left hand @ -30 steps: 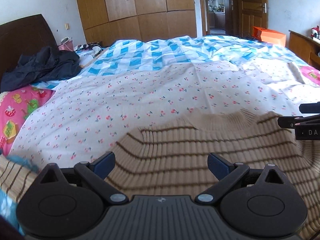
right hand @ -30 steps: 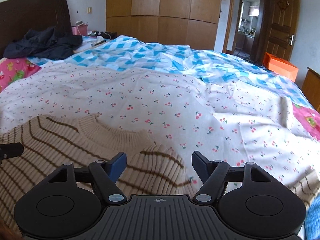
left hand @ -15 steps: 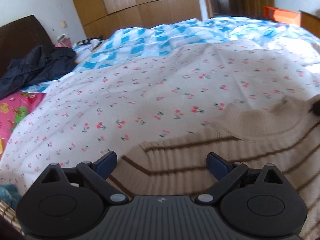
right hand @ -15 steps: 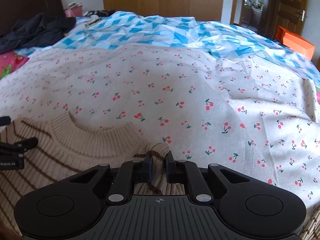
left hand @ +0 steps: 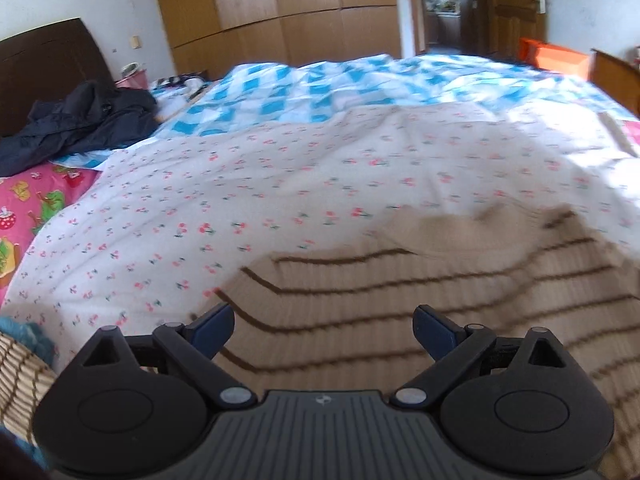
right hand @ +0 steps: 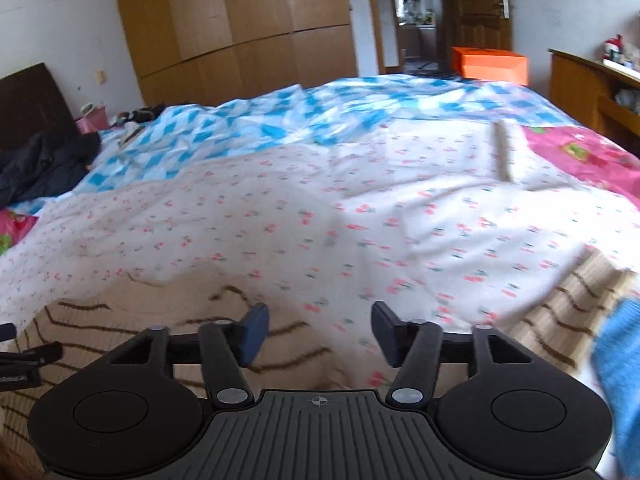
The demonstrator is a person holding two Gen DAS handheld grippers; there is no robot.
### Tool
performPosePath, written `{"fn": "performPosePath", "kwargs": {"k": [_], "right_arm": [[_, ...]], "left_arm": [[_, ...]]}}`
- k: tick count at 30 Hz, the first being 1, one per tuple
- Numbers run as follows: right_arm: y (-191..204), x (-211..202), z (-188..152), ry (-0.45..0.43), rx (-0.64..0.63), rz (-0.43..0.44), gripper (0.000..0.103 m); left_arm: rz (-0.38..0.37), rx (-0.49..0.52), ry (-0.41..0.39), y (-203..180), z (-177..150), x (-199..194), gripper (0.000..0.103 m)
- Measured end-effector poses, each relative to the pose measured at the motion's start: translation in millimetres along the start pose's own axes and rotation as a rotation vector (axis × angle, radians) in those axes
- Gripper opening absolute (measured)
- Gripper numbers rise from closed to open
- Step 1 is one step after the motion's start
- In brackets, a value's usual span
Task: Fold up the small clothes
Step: 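Grasp a sleeve cuff with the right gripper and lift it across the body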
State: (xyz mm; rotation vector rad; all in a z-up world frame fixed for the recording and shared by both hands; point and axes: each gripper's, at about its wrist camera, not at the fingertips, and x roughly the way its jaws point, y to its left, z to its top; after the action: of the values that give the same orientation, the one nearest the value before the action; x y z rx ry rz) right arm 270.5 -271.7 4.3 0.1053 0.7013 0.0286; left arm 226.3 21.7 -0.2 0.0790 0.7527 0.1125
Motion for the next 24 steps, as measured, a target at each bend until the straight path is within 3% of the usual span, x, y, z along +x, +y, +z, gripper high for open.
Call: {"fn": "performPosePath", "kwargs": {"k": [3, 5, 9, 13, 21, 22, 23, 24], "right_arm": [[-46, -18, -16, 0.011, 0.063, -0.126, 0.062], [-76, -25, -23, 0.011, 0.164, -0.145, 0.062], [-119, -21, -33, 0.005, 0.354, -0.144, 0.061], [-141, -5, -32, -0.031, 0.495, -0.086, 0.052], [-158, 30, -28, -0.006, 0.616, -0.071, 0.037], [-160, 28, -28, -0.015, 0.635, -0.062, 0.029], [-164, 24, -30, -0.026, 0.671, -0.035, 0.014], [-170, 17, -32, -0.049, 0.716, 0.002, 0.011]], "left_arm": [[-0.075, 0.007, 0.003, -23, -10, -21, 0.101], [-0.129, 0.013, 0.014, -40, -15, -31, 0.101], [-0.184, 0.060, 0.018, -75, -20, -44, 0.101], [-0.212, 0.098, 0.037, -97, -21, -51, 0.101], [-0.223, 0.138, 0.047, -122, -21, -58, 0.101], [-0.226, 0.136, 0.051, -125, -20, -58, 0.101], [-0.230, 0.134, 0.053, -127, -20, -59, 0.101], [-0.233, 0.132, 0.055, -129, -20, -59, 0.101]]}}
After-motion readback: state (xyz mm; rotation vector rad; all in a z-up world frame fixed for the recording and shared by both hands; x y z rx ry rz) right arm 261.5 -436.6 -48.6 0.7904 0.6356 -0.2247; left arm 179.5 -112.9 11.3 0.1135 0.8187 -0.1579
